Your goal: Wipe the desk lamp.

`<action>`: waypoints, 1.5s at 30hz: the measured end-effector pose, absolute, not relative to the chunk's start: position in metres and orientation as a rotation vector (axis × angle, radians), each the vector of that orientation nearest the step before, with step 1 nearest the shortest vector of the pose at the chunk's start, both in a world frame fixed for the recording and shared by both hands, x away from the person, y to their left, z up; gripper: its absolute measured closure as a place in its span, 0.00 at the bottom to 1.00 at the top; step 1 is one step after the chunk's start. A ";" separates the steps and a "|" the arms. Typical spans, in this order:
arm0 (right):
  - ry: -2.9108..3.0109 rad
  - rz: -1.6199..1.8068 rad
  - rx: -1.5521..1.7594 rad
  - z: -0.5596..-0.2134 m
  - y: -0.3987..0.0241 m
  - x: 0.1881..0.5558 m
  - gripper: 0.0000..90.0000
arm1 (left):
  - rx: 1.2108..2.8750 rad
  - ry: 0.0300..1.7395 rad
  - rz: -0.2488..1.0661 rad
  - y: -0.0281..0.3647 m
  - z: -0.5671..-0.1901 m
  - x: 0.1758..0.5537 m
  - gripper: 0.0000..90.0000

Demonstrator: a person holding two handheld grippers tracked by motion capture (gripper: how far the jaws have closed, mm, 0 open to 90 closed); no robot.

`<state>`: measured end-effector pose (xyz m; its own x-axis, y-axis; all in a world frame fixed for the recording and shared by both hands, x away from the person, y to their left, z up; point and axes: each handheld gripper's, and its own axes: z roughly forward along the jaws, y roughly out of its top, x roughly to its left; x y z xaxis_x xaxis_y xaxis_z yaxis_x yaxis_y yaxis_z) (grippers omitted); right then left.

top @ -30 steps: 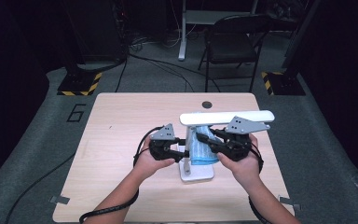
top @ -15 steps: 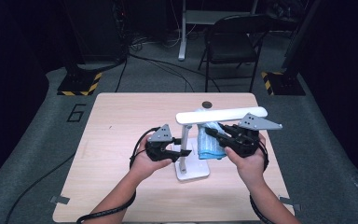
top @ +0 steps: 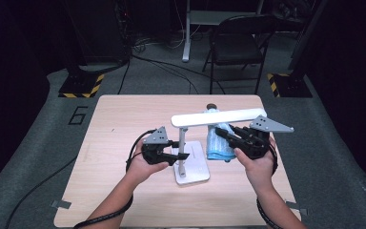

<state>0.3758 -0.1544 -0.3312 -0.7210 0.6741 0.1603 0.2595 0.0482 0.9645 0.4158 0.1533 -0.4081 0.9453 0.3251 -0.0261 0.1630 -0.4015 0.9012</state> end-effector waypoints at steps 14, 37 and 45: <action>2.119 1.746 0.746 -0.323 -0.116 0.373 0.79 | 2.000 0.331 0.177 0.152 -0.408 0.417 0.58; 2.056 1.694 0.893 -0.338 -0.181 0.367 0.78 | 2.030 0.321 0.100 0.158 -0.397 0.419 0.53; 2.085 1.699 0.863 -0.336 -0.169 0.366 0.78 | 2.010 0.331 0.103 0.154 -0.368 0.416 0.51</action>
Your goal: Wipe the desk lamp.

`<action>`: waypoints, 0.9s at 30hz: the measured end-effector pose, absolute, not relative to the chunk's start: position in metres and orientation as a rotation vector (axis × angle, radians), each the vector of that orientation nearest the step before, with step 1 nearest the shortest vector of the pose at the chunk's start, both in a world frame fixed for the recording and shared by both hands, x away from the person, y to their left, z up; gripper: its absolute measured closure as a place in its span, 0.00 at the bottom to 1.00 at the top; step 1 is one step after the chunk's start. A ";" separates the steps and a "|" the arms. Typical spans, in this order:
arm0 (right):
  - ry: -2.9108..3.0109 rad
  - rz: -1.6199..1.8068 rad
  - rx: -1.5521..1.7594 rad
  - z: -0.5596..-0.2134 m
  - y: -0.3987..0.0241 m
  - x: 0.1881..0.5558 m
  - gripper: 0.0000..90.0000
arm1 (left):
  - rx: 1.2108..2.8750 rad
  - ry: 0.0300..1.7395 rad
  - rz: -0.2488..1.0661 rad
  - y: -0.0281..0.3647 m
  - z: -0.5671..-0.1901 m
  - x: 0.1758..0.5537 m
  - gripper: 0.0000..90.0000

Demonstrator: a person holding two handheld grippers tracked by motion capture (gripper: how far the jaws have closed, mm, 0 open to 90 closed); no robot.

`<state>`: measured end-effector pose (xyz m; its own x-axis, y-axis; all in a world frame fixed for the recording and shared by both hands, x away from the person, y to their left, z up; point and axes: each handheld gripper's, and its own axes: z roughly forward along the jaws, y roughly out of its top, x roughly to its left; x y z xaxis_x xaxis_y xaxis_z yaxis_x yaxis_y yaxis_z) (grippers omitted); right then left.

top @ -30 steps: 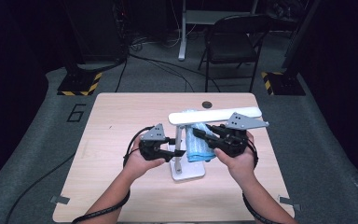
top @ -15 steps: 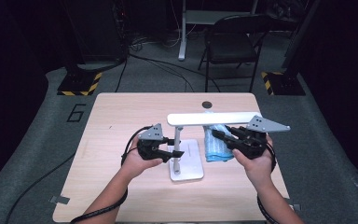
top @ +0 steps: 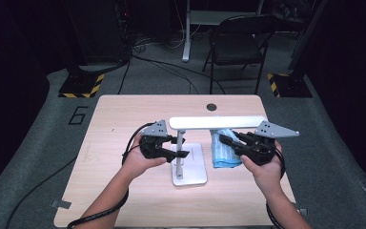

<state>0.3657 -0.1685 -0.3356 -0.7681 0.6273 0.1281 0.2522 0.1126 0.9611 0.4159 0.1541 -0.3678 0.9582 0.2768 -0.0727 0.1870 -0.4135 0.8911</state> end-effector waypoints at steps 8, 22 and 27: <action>2.126 1.712 0.799 -0.330 -0.147 0.367 0.78 | 1.993 0.337 0.103 0.152 -0.350 0.416 0.53; 2.146 1.717 0.740 -0.324 -0.117 0.367 0.78 | 2.053 0.330 0.152 0.155 -0.343 0.413 0.58; 2.147 1.726 0.733 -0.325 -0.115 0.368 0.78 | 2.057 0.322 0.143 0.162 -0.343 0.414 0.58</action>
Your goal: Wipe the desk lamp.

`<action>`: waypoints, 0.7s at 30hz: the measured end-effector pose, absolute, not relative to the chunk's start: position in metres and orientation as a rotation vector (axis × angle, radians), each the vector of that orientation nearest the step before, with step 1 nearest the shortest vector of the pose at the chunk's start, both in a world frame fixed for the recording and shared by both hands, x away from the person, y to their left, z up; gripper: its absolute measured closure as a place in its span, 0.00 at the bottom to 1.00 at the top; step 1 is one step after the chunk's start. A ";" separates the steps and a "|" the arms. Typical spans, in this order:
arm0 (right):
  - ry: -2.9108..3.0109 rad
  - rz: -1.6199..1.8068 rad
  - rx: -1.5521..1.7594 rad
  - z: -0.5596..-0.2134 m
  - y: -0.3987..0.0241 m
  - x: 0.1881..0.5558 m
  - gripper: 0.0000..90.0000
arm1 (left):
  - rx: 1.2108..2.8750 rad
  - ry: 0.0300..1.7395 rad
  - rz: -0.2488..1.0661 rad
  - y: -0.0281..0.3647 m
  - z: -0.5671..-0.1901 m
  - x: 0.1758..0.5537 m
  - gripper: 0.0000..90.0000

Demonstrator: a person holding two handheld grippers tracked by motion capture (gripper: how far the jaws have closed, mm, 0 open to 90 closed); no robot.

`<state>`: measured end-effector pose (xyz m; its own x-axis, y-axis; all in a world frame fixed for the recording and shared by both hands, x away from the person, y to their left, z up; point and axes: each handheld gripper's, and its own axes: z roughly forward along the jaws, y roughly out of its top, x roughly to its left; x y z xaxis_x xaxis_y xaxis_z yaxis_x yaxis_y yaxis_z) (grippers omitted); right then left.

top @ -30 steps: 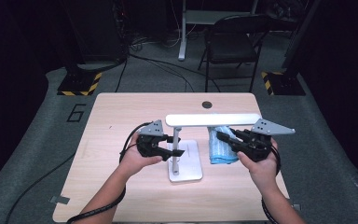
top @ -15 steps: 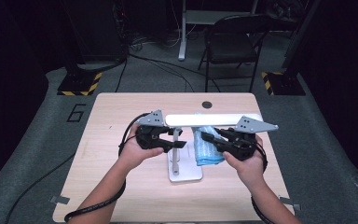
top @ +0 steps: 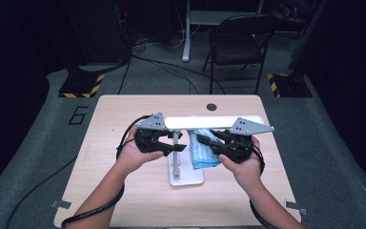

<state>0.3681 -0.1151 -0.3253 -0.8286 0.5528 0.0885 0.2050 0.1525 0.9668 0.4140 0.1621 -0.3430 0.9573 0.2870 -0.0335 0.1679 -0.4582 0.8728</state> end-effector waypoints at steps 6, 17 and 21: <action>2.143 1.728 0.747 -0.325 -0.117 0.368 0.78 | 2.050 0.327 0.139 0.168 -0.344 0.415 0.58; 2.105 1.724 0.812 -0.330 -0.142 0.372 0.78 | 2.059 0.343 0.130 0.186 -0.342 0.416 0.58; 2.086 1.716 0.844 -0.332 -0.152 0.373 0.78 | 2.035 0.341 0.126 0.187 -0.345 0.417 0.58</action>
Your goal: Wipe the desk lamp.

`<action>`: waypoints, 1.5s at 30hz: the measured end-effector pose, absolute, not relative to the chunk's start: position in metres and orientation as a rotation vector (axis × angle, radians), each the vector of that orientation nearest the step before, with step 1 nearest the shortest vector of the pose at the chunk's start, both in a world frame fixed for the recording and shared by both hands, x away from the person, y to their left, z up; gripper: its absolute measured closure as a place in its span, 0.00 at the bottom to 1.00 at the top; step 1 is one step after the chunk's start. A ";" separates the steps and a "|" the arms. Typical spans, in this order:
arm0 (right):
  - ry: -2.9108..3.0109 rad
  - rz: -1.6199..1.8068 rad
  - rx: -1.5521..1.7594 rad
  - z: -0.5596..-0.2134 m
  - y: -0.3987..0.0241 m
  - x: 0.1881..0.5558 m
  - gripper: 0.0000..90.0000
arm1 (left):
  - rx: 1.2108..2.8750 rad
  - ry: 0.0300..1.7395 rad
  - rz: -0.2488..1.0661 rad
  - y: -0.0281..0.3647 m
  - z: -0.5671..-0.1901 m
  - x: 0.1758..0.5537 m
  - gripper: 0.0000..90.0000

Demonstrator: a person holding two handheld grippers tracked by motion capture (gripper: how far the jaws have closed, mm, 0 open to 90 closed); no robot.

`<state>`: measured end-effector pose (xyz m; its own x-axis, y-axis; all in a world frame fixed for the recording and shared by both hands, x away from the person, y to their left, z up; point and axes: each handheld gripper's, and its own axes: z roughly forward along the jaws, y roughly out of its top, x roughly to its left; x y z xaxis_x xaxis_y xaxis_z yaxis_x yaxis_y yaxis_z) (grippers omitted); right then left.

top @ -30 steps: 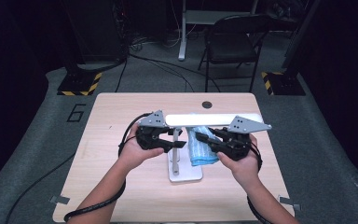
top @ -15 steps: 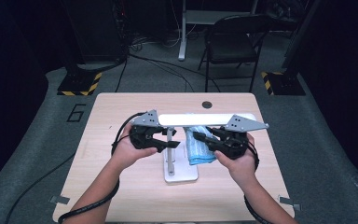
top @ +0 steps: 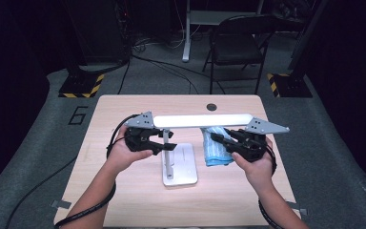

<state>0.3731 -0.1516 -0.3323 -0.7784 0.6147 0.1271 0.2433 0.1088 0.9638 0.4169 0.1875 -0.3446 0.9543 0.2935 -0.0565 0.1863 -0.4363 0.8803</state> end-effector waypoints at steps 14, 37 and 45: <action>2.128 1.733 0.783 -0.329 -0.125 0.372 0.78 | 2.007 0.334 0.133 0.182 -0.350 0.414 0.58; 1.972 1.685 1.012 -0.345 -0.215 0.384 0.78 | 1.997 0.339 0.134 0.183 -0.352 0.414 0.58; 1.929 1.646 1.058 -0.349 -0.236 0.385 0.78 | 1.989 0.344 0.142 0.183 -0.353 0.413 0.58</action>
